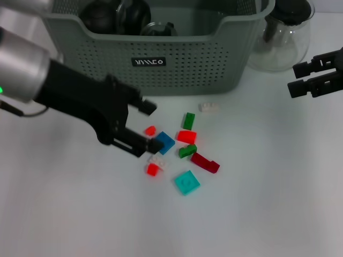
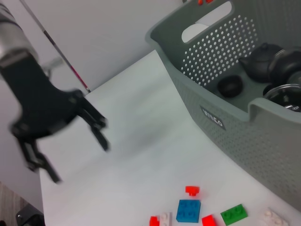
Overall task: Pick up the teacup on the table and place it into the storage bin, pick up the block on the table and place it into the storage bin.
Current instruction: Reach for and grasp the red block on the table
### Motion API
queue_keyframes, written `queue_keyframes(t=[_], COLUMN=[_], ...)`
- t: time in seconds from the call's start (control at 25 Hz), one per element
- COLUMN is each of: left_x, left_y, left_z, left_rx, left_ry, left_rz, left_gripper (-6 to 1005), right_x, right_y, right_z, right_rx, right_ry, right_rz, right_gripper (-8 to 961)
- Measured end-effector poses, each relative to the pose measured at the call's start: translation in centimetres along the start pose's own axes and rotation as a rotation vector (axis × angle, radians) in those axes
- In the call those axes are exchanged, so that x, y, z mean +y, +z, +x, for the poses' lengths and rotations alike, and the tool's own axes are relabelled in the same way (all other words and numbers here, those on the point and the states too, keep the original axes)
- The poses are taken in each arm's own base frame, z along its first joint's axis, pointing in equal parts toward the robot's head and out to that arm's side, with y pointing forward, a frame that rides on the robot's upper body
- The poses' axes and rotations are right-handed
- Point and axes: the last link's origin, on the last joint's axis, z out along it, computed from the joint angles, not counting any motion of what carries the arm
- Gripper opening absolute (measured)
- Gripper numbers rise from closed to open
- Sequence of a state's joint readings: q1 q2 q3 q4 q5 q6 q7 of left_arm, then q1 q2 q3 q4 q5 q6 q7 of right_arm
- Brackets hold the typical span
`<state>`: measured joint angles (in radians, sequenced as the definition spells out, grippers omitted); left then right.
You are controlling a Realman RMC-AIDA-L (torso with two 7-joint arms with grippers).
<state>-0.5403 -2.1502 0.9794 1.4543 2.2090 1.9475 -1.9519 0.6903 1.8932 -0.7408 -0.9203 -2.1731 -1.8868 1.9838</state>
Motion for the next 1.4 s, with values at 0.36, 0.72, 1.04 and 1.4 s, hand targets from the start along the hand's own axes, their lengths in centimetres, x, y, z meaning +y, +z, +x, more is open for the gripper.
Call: queue_keyframes(t=[0.36,0.72,1.04,1.4], left_x=[-1.4,-1.4,-1.9,-2.2], left_y=[4.1,5.1,5.2,5.5], left_z=[-2.7,-4.7,-5.8,-6.7], left_rx=[-0.106,-0.103,-0.094,-0.142], left_ry=[-0.037,0.020,-0.020,-0.028], left_rz=[-0.004,-0.027,0.026,0.051], left_gripper=[799,800,800,799], right_x=[0.4,1.6,2.4,3.5], right_y=[1.7,6.1,11.2,15.4], right_z=[0.8,-0.2,-2.4,-3.3], right_rx=[0.036,0.235,0.477,0.636], right_ry=[0.002,-0.038,-0.094,-0.129], right_rz=[-0.044,-0.096,-0.008,0.083], right_gripper=[806,807,806,807])
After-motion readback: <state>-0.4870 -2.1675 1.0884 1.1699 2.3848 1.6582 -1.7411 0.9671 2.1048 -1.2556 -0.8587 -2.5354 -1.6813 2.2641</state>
